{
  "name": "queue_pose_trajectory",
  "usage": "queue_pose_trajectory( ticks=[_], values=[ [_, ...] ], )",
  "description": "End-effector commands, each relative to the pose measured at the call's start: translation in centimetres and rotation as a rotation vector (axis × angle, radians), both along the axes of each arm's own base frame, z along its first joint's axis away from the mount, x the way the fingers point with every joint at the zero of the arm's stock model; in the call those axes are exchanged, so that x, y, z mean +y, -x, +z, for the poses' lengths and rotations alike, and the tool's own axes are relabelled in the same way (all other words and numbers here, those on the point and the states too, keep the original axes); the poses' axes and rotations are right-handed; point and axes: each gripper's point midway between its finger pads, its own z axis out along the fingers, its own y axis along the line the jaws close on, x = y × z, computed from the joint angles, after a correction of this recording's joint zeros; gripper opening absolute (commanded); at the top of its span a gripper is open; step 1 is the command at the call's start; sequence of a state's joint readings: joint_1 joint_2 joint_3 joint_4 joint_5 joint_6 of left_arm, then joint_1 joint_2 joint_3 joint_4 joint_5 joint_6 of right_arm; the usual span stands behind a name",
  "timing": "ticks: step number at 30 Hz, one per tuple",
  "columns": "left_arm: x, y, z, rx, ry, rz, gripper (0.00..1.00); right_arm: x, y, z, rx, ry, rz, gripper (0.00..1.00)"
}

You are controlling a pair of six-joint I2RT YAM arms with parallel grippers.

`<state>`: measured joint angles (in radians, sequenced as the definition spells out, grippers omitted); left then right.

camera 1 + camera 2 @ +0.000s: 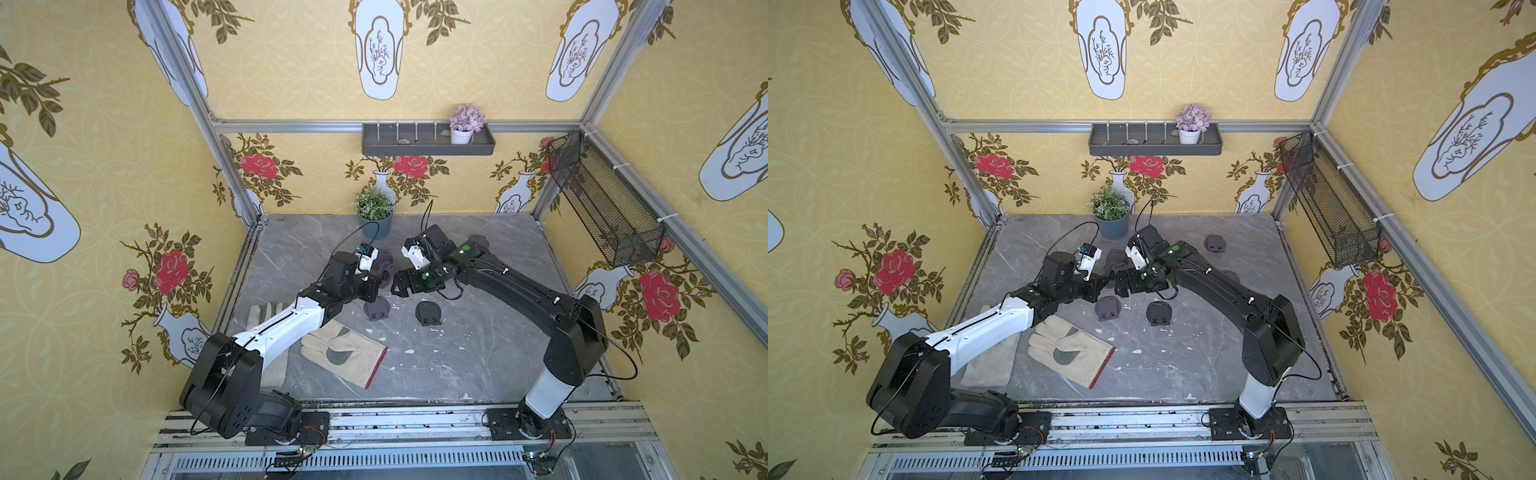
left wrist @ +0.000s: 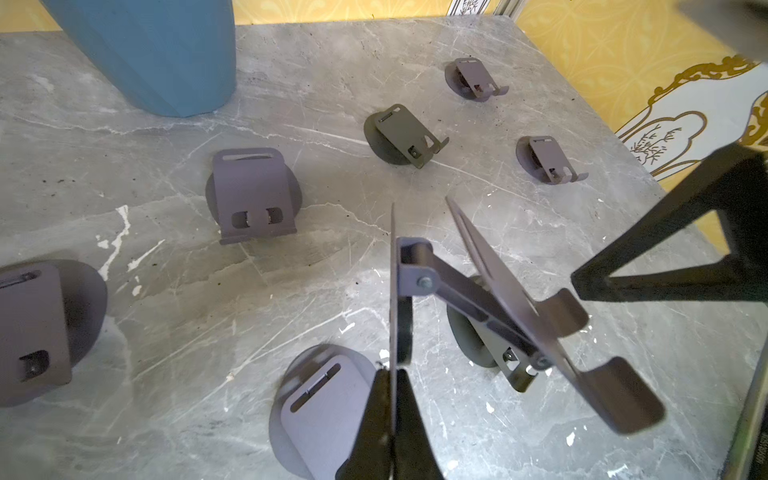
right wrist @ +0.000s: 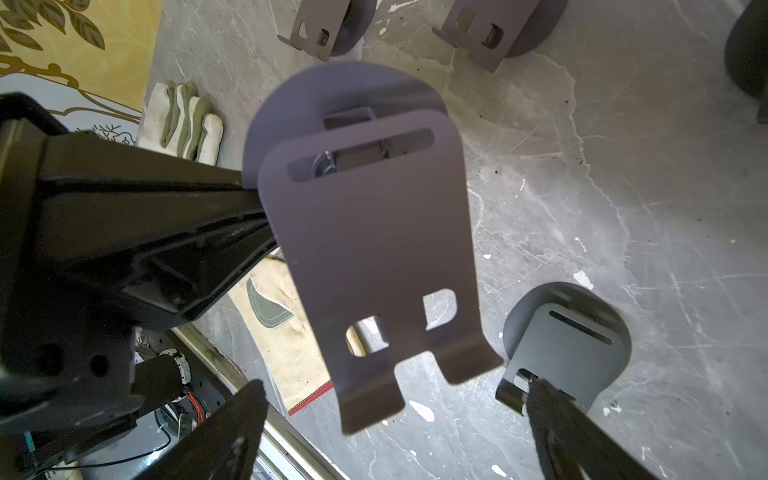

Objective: Open the phone stand

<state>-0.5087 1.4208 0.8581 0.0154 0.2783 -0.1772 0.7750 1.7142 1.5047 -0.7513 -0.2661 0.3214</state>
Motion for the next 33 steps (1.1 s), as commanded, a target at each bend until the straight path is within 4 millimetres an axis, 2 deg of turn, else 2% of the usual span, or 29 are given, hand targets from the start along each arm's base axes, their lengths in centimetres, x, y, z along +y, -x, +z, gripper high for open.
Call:
queue_pose_trajectory(
  ticks=[1, 7, 11, 24, 29, 33],
  values=[
    [-0.6, 0.4, -0.1, 0.022, 0.027, -0.029, 0.0, -0.1, -1.1, 0.7, -0.044, -0.023, -0.03, 0.98],
    [-1.3, 1.5, -0.6, 0.071, 0.065, -0.078, 0.0, -0.8, -2.8, 1.4, -0.061, -0.078, -0.062, 0.98],
    [-1.7, 2.0, -0.9, 0.1, 0.086, -0.099, 0.0, -0.9, -3.3, 1.1, -0.051, -0.087, -0.063, 0.98],
    [-2.9, 3.4, -1.1, 0.134, 0.12, -0.164, 0.0, 1.5, -4.7, 0.6, -0.042, -0.119, -0.011, 1.0],
    [-2.8, 3.2, -0.7, 0.12, 0.118, -0.159, 0.0, 1.7, -4.6, 0.0, -0.019, -0.118, 0.008, 0.91],
    [-2.8, 2.9, -0.7, 0.119, 0.114, -0.148, 0.0, 1.6, -4.1, -0.4, -0.004, -0.123, 0.013, 0.89]
  ],
)
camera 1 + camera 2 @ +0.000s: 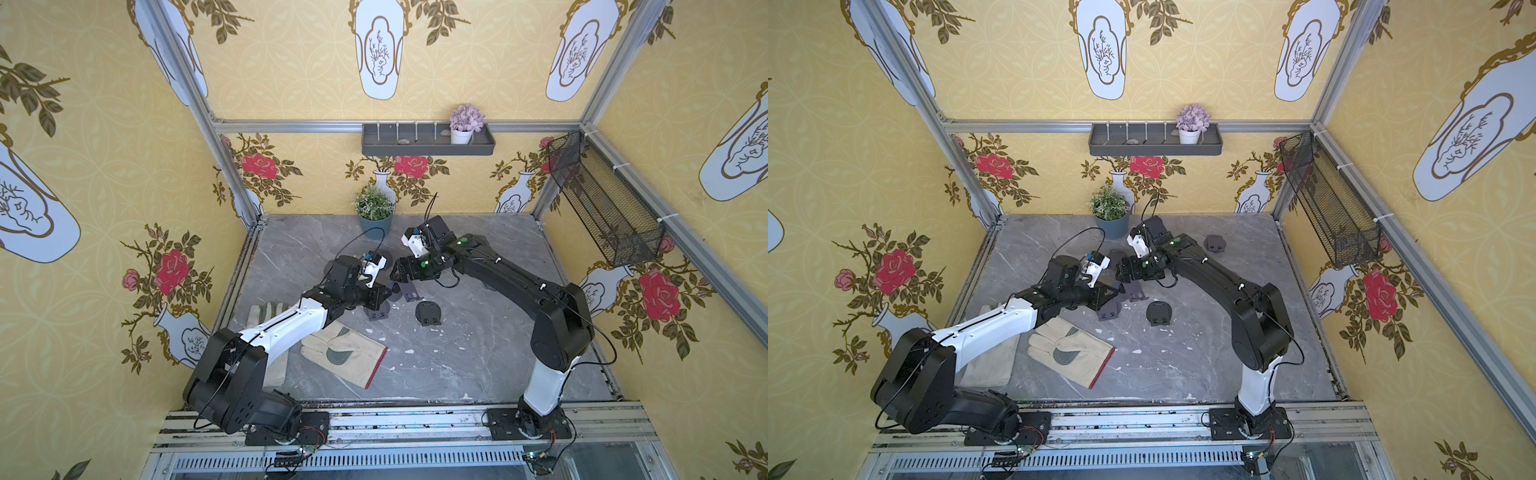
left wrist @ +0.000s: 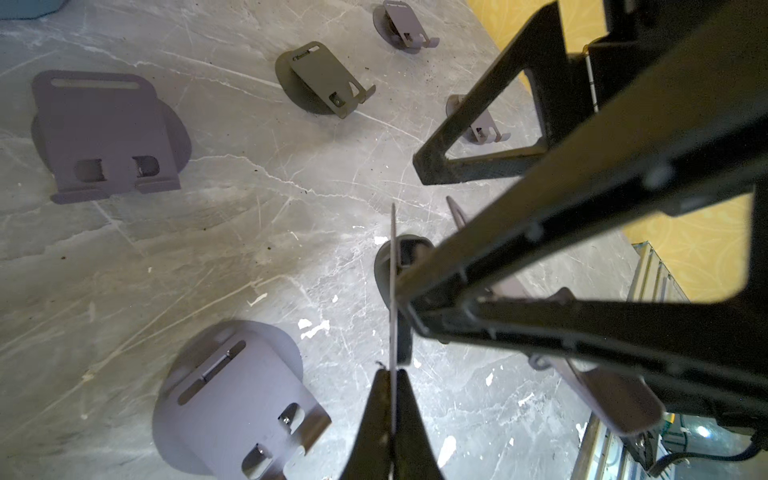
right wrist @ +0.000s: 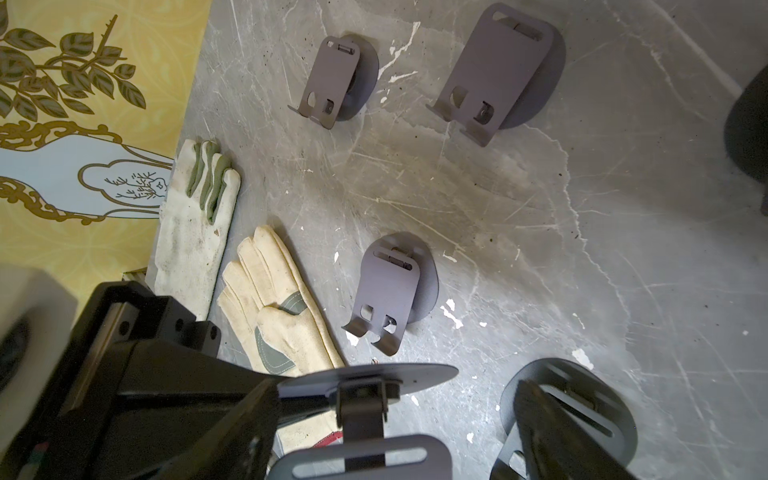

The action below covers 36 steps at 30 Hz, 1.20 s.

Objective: Open the phone stand

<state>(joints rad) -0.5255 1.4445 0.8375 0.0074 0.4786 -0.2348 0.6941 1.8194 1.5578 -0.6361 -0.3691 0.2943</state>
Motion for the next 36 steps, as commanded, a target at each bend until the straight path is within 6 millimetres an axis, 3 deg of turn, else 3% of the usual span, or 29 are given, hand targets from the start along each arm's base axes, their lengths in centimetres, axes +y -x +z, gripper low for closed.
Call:
queue_pose_trajectory(
  ticks=[1, 5, 14, 20, 36],
  values=[
    [-0.2, -0.5, 0.5, -0.025, 0.011, -0.001, 0.0, 0.2, 0.4, 0.2, 0.001, -0.022, 0.018, 0.89],
    [-0.3, -0.7, 0.5, -0.024, 0.018, 0.009, 0.0, 0.3, 1.0, 0.3, 0.013, -0.047, 0.028, 0.82],
    [-0.5, -0.9, 0.5, -0.017, 0.035, 0.021, 0.0, 0.6, 1.1, 1.3, 0.001, -0.086, 0.035, 0.51],
    [0.0, -1.5, -0.2, 0.019, 0.016, 0.079, 0.0, -0.3, 0.1, 1.5, -0.041, -0.028, -0.022, 0.5],
    [0.7, -2.0, -5.6, 0.317, 0.067, 0.254, 0.0, -1.3, -0.8, 2.8, -0.183, 0.095, -0.161, 0.45]
  ],
)
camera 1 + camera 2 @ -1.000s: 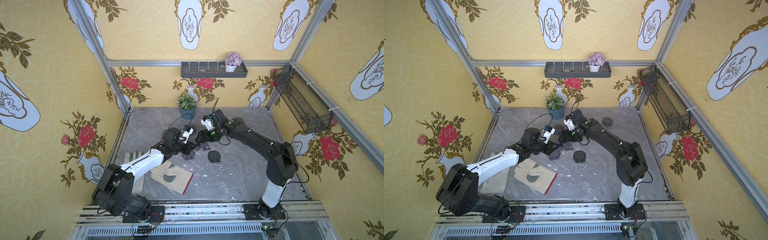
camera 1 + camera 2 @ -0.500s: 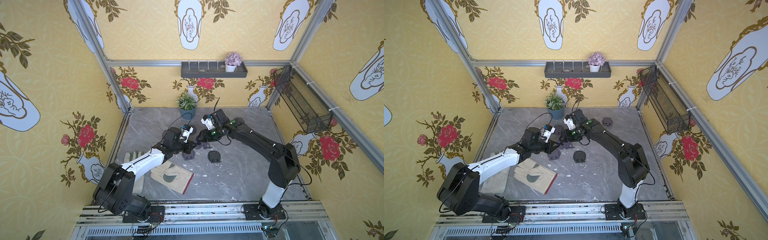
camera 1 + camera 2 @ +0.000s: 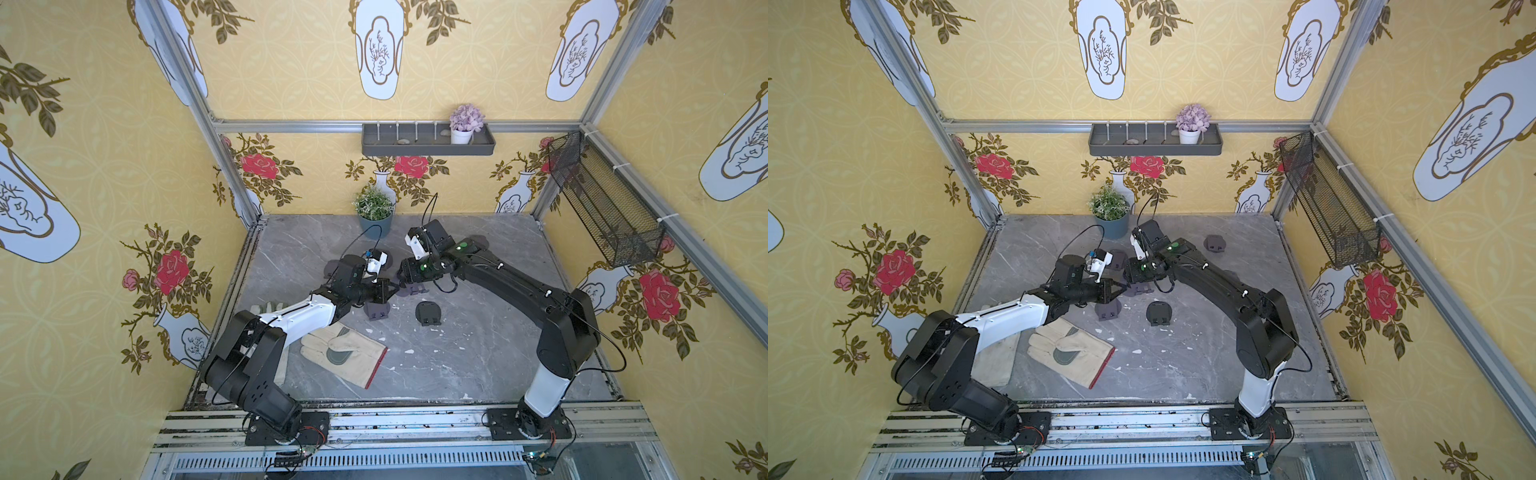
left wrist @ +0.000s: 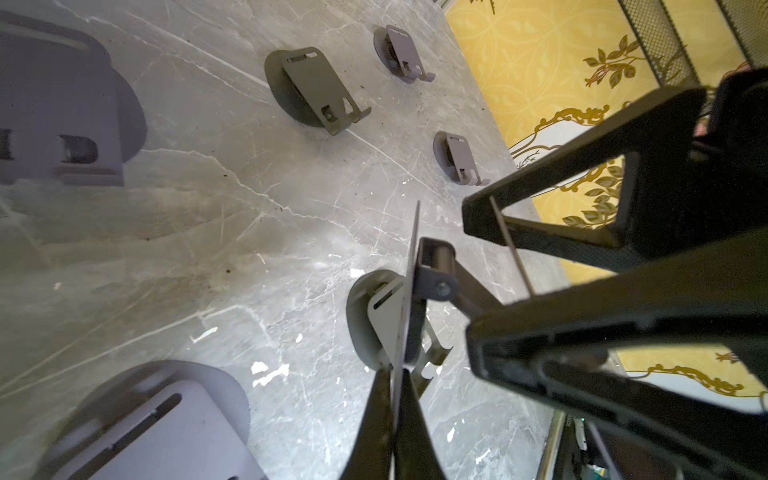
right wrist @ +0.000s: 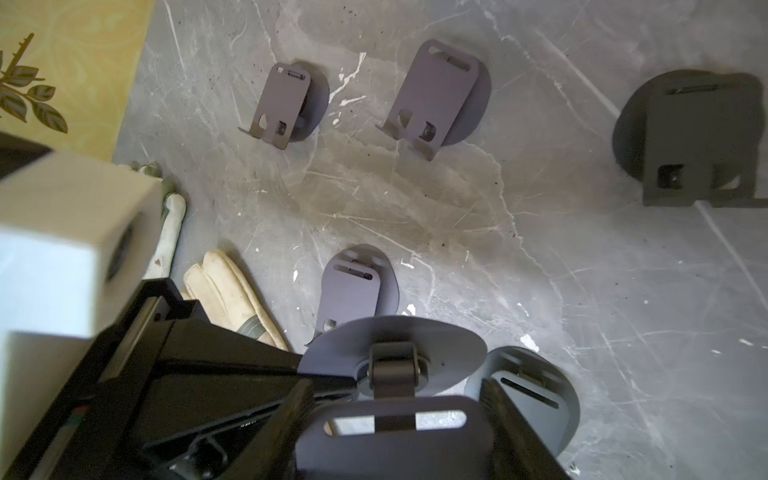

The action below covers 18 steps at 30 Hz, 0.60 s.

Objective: Open the phone stand

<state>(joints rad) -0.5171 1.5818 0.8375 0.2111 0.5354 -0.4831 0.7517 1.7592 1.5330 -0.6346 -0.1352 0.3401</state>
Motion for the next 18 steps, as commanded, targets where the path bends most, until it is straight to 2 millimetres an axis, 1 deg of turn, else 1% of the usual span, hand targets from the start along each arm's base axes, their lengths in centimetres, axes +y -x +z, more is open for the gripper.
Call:
queue_pose_trajectory(
  ticks=[1, 10, 15, 18],
  values=[
    [2.4, 0.0, -4.1, 0.197, -0.077, 0.146, 0.0, -0.2, -0.3, 1.9, -0.067, 0.0, -0.05, 0.45],
    [2.9, -1.0, -4.9, 0.31, -0.041, 0.209, 0.0, 0.0, 0.7, 3.0, -0.143, 0.053, -0.063, 0.42],
    [3.7, -1.6, -5.6, 0.338, -0.047, 0.252, 0.0, 0.2, 1.5, 3.6, -0.179, 0.065, -0.061, 0.42],
    [4.2, -2.1, -5.7, 0.333, -0.052, 0.276, 0.0, 0.2, 2.0, 4.0, -0.193, 0.067, -0.06, 0.42]
  ],
)
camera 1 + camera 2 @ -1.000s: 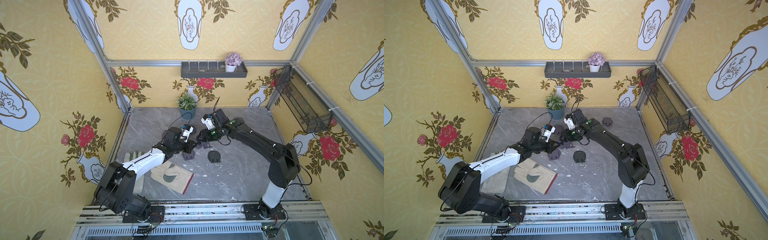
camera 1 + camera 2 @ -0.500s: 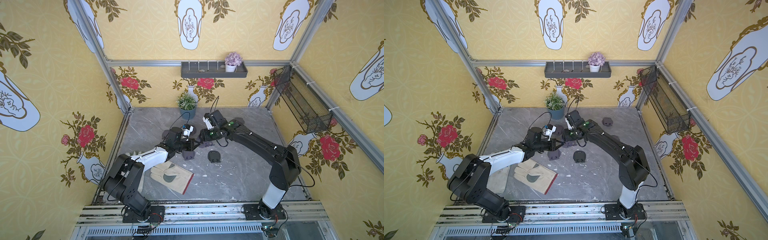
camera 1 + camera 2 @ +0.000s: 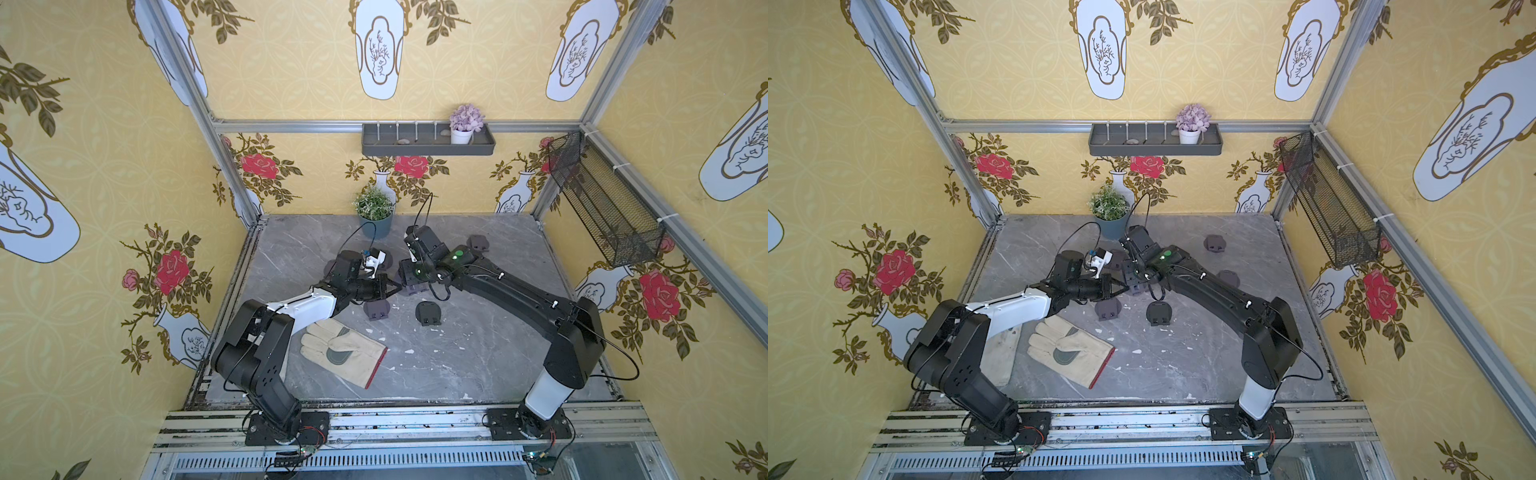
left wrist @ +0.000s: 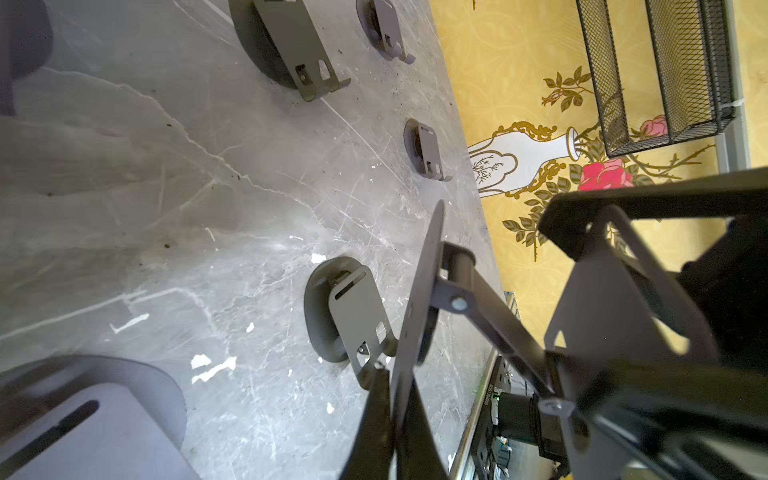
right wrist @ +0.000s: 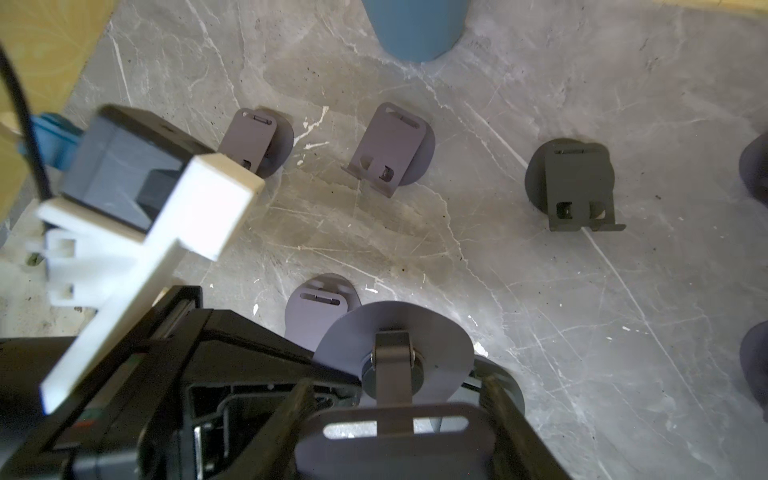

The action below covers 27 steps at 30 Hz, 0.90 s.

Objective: Open the phone stand

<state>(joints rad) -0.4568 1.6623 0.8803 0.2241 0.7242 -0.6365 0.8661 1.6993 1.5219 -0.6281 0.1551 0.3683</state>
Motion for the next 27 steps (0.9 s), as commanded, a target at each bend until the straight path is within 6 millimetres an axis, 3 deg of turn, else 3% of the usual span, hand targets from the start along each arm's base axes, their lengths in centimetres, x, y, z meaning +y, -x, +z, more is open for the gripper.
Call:
queue_pose_trajectory(
  ticks=[1, 13, 20, 27],
  values=[
    [4.7, -2.0, -5.5, 0.152, -0.218, 0.279, 0.0, 0.3, 1.5, 1.7, -0.004, -0.035, 0.028, 0.42],
    [6.5, -3.7, -5.6, 0.127, -0.246, 0.371, 0.0, 0.6, 3.9, 2.0, -0.008, -0.021, 0.042, 0.39],
    [6.5, -4.0, -5.5, 0.124, -0.237, 0.374, 0.0, 0.8, 4.8, 1.5, 0.008, -0.02, 0.045, 0.39],
    [5.9, -4.1, -4.6, 0.1, -0.205, 0.35, 0.0, 1.4, 4.4, 0.4, 0.026, -0.02, 0.044, 0.41]
  ],
)
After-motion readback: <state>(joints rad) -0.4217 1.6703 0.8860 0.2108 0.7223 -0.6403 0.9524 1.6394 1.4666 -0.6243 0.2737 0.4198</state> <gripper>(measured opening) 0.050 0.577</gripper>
